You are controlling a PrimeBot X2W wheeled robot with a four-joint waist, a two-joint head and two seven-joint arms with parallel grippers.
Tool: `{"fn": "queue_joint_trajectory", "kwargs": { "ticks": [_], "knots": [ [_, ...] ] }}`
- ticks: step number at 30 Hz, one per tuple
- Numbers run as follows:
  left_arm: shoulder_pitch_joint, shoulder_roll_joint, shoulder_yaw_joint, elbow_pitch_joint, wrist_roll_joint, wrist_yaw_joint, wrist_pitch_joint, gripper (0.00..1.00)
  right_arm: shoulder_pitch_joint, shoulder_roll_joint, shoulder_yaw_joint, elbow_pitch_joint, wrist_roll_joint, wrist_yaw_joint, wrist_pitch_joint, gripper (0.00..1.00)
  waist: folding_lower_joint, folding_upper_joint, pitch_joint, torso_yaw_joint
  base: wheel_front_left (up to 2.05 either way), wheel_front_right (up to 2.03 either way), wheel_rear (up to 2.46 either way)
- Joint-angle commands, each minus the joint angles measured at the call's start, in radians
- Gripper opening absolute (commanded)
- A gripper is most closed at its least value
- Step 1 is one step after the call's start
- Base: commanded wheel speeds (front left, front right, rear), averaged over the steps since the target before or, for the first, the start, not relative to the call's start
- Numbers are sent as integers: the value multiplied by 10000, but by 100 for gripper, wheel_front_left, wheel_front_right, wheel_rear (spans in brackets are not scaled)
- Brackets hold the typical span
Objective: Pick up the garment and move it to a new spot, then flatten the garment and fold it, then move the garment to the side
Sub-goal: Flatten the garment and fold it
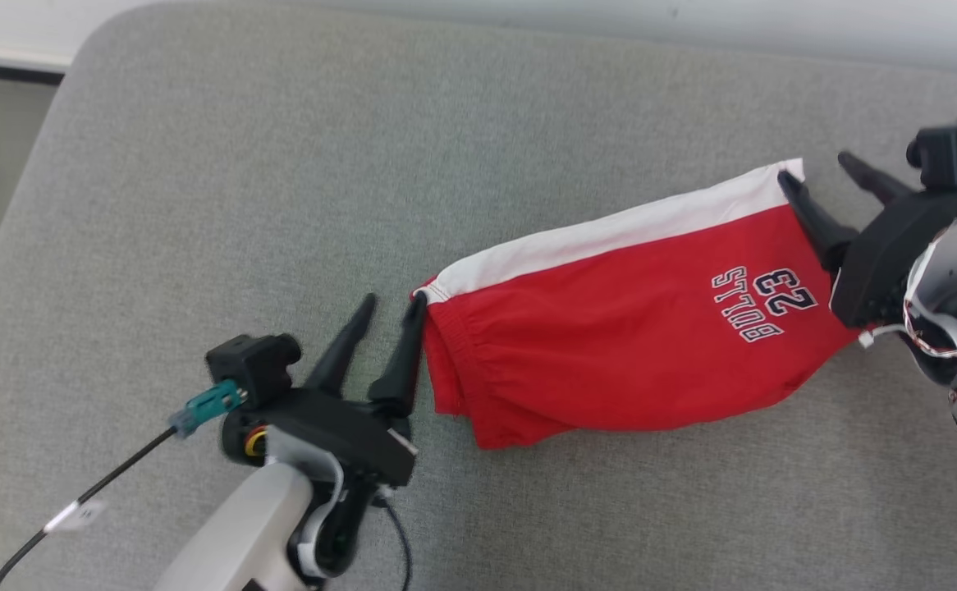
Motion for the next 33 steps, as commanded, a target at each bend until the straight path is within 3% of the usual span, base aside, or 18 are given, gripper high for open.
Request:
{"fn": "queue_joint_trajectory", "kwargs": {
  "ticks": [1,6,16,24,33],
  "knots": [
    [143,97,67,-82,253,79,-99,100,171,-51,38,39,95,-28,-28,100,1,-1,-322,-105,0,0,0],
    [954,465,692,-1252,2387,648,-177,100,572,-68,-115,471,456,-28,-72,100,1,-1,-807,-143,0,0,0],
    [3389,-39,2405,-3231,5065,1093,-169,100,1000,88,-736,1715,547,-28,14,100,1,-1,-1028,207,0,0,0],
    [4553,-785,3768,-4187,6365,656,-171,100,808,276,-1523,2652,474,-28,435,100,1,-1,-580,703,0,0,0],
    [5196,-1292,4736,-4245,7247,129,-171,100,579,651,-1922,3426,17,-28,1194,100,1,-1,-184,935,0,0,0]
  ]
}}
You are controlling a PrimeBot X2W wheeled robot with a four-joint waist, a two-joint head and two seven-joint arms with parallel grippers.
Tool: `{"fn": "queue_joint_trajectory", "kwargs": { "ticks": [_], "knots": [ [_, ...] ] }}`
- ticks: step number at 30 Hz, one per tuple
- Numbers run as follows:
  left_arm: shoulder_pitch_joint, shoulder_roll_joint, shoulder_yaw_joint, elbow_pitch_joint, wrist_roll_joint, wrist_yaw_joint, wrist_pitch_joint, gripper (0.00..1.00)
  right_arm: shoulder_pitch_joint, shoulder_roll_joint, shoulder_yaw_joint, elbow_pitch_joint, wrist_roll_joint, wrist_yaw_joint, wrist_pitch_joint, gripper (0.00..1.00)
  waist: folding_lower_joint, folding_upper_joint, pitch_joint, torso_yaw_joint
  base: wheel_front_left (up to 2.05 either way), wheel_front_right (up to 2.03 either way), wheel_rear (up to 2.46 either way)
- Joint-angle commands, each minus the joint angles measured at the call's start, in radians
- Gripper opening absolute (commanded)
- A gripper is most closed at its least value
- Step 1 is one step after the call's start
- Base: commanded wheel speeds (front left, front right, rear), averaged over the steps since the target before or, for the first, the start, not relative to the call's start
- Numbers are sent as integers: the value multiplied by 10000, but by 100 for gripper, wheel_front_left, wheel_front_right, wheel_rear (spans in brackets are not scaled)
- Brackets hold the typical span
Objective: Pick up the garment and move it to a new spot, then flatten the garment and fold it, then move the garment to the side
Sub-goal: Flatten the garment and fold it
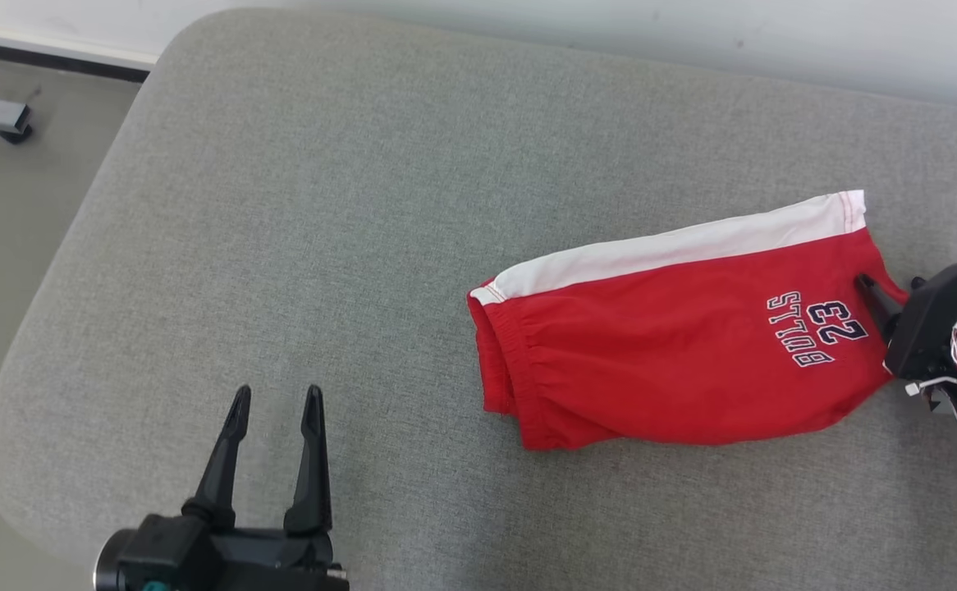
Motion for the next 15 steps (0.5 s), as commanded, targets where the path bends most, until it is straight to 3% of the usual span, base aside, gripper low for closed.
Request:
{"fn": "queue_joint_trajectory", "kwargs": {
  "ticks": [1,8,15],
  "knots": [
    [227,-74,112,26,236,-90,-22,100,-90,177,27,180,-204,-28,242,100,0,0,163,58,0,0,0],
    [769,-211,537,61,614,-237,-22,100,212,921,372,386,-601,11,1481,100,0,0,215,-39,0,0,0],
    [1017,-271,663,167,616,-357,-22,100,690,889,436,57,-848,21,1840,100,0,0,134,-48,0,0,0]
  ]
}}
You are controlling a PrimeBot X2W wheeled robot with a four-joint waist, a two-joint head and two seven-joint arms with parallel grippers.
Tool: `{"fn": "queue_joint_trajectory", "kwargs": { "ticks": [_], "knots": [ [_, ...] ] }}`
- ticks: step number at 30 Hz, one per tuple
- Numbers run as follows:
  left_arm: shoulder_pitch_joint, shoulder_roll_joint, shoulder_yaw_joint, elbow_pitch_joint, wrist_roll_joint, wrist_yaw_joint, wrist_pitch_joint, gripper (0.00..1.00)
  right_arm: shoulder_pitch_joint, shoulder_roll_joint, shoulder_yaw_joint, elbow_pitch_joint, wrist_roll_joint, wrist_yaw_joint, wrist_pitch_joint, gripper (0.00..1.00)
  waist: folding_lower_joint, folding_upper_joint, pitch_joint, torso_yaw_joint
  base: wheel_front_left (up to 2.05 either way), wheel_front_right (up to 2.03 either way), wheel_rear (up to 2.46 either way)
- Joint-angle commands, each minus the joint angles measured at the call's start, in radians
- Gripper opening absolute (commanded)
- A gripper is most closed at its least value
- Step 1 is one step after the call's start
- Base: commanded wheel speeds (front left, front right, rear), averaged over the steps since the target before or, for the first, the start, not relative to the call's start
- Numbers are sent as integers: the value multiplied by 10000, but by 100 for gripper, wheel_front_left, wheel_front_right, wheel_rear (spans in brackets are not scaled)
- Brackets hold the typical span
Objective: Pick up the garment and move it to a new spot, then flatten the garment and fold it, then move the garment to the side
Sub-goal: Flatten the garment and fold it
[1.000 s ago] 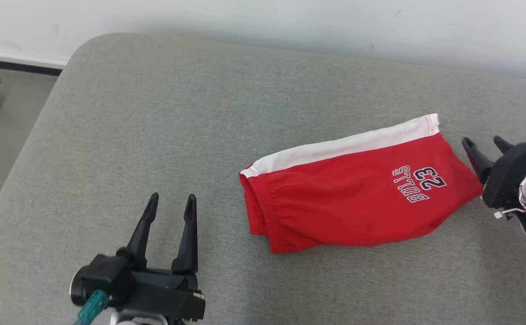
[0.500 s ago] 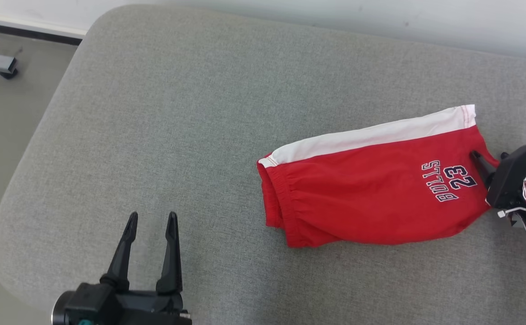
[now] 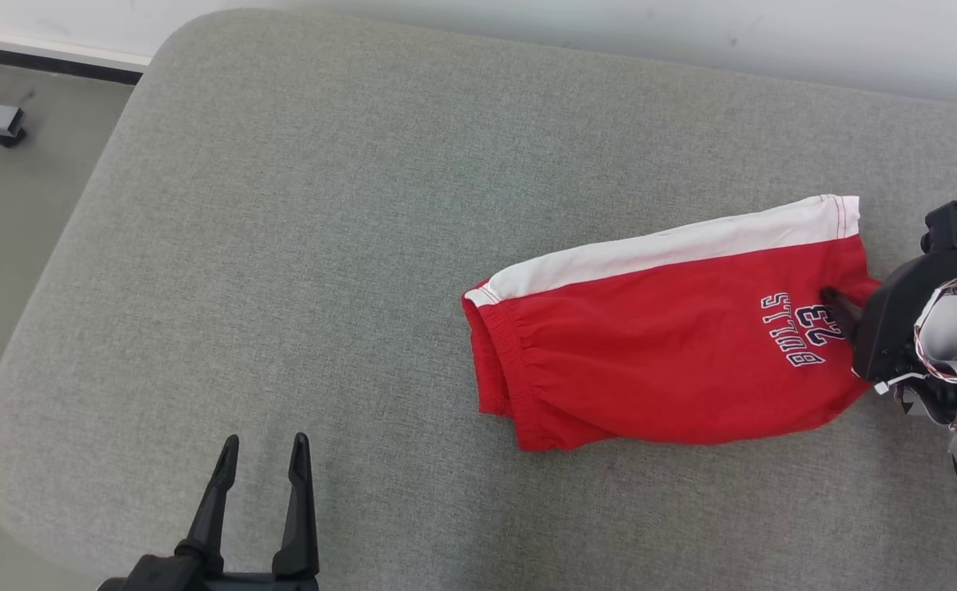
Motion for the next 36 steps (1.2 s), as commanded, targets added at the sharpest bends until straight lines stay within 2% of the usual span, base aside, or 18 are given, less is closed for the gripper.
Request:
{"fn": "queue_joint_trajectory", "kwargs": {
  "ticks": [1,2,3,4,10,17,27,36],
  "knots": [
    [75,-36,26,35,38,-39,-22,100,848,375,237,265,-64,83,380,74,1,1,-7,12,0,0,0],
    [73,-42,12,59,37,-74,-22,100,897,365,195,238,-90,83,398,43,1,1,-9,21,0,0,0],
    [52,-45,0,66,47,-70,-24,100,929,353,135,217,-123,83,392,18,1,1,0,34,0,0,0],
    [24,-47,-7,82,46,-84,-22,100,942,333,68,210,-171,81,367,0,1,1,11,44,0,0,0],
    [-114,-51,-47,185,-99,-81,-22,100,612,141,-682,424,-1056,23,-230,0,1,1,-15,44,0,0,0],
    [-48,-49,-53,241,-167,-29,-23,100,821,34,-1416,294,-1799,23,-668,0,1,1,-367,-268,0,0,0],
    [63,-49,-18,345,-238,-19,-23,100,1895,-105,-2593,-731,-2602,31,-1148,0,1,1,-872,-961,0,0,0],
    [36,-49,-116,467,-317,-25,-23,100,2708,-115,-4095,-1991,-3957,32,-1147,0,1,1,-1126,-1151,0,0,0]
  ]
}}
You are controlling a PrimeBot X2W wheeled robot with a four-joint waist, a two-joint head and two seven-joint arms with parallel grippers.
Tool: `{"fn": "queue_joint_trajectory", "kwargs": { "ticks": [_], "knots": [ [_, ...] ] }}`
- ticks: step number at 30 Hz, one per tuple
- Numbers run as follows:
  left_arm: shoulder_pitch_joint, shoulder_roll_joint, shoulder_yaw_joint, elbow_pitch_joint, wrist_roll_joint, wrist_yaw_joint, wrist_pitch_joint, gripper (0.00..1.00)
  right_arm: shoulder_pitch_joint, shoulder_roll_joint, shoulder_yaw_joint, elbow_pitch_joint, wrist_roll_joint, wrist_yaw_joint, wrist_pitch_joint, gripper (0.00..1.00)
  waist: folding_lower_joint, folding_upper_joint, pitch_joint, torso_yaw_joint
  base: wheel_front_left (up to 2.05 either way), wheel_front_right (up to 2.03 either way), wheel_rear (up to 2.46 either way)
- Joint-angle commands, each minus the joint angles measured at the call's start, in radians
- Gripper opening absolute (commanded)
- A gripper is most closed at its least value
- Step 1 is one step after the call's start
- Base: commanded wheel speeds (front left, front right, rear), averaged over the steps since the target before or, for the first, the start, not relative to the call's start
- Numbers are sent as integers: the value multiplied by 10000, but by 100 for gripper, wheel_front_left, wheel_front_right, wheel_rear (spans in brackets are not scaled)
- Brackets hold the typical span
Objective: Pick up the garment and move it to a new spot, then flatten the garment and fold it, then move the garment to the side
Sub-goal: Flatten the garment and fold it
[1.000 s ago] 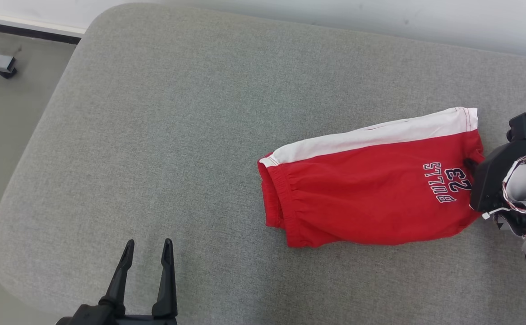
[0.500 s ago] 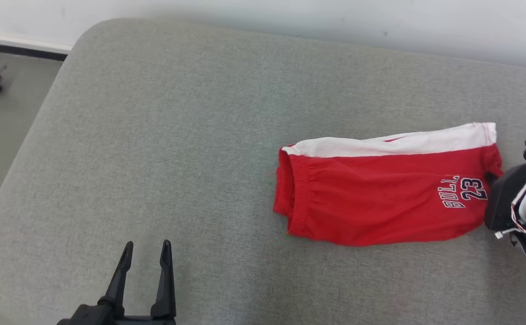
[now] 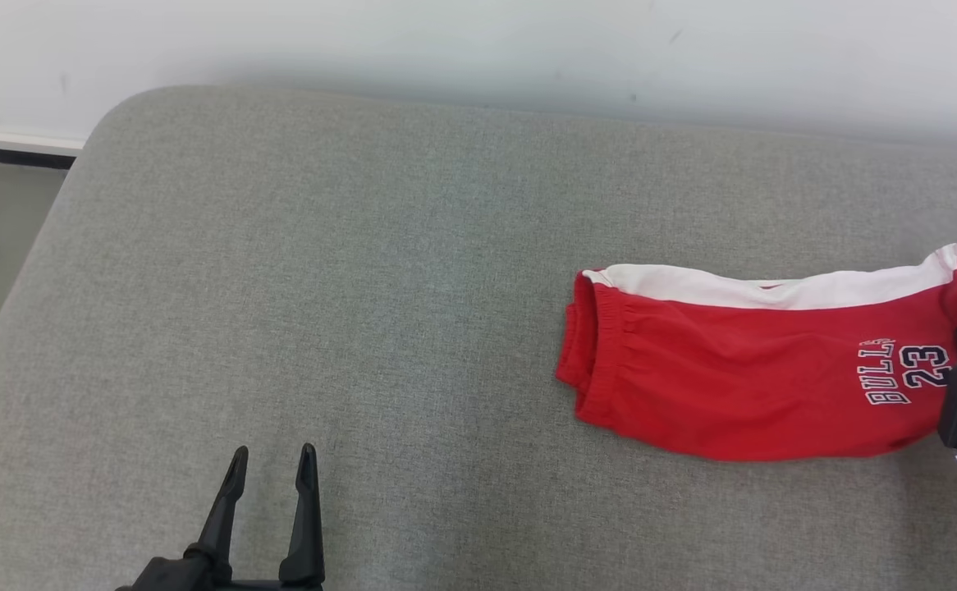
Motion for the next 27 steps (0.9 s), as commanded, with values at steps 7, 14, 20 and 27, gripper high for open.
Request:
{"fn": "queue_joint_trajectory", "kwargs": {
  "ticks": [7,14,20,27],
  "knots": [
    [155,-13,21,73,-137,-4,-23,100,629,433,-682,-1421,-785,-31,522,0,-1,-2,-252,-8,0,0,0],
    [208,-12,-94,147,-114,-16,-23,100,1151,879,135,-3223,-716,-31,1262,0,-1,-2,-513,129,0,0,0],
    [307,-13,-162,139,-197,-20,-23,100,1096,1012,1040,-3930,-403,-31,1822,0,-1,-2,-676,418,0,0,0],
    [393,-13,-252,175,-303,33,-23,100,636,1413,2056,-3638,-90,-31,1982,0,-1,-2,-776,836,0,0,0]
  ]
}}
